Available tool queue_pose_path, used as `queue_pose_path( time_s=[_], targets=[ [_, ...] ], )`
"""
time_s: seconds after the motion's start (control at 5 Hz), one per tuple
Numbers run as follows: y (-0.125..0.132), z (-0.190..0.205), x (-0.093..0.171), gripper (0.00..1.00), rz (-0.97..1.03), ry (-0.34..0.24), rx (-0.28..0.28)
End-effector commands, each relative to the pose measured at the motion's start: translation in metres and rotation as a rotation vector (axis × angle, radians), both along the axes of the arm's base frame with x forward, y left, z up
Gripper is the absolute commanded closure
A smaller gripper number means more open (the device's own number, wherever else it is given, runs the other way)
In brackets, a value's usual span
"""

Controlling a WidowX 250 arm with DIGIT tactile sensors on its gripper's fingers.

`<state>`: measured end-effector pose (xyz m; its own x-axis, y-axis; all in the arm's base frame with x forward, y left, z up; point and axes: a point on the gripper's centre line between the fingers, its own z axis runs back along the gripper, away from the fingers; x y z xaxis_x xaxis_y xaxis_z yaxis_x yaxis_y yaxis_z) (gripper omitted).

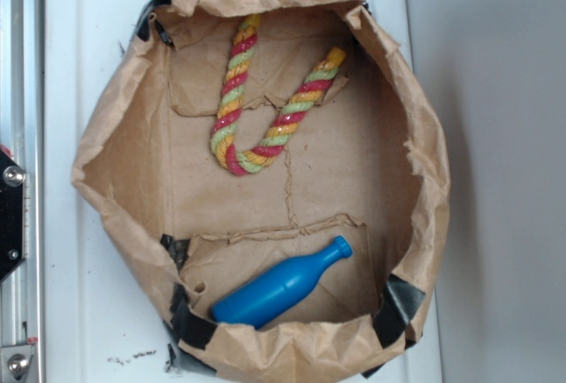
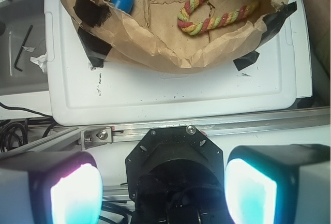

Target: Grab the blue bottle.

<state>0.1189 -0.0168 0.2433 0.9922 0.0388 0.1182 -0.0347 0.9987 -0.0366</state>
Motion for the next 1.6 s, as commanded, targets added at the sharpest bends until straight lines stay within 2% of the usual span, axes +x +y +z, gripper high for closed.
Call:
queue_pose_path(
  time_s=[0.0, 0.2, 0.4, 0.6, 0.8, 1.0, 1.2, 1.4],
  targets=[
    [0.0, 0.0, 0.0, 0.0, 0.0, 0.0, 0.0],
    [-0.015, 0.003, 0.048, 0.0, 0.033, -0.008, 0.023],
    [-0.015, 0.004, 0.088, 0.0, 0.152, -0.072, -0.015],
    [-0.007, -0.01, 0.116, 0.0, 0.223, -0.156, -0.049],
    [0.019, -0.055, 0.146, 0.0, 0.403, -0.17, -0.109],
    [0.043, -0.092, 0.163, 0.0, 0.51, -0.136, -0.144],
    [0.052, -0.133, 0.17, 0.0, 0.586, -0.121, -0.181],
    [0.023, -0.143, 0.178, 0.0, 0.55, -0.076, -0.266]
  ],
)
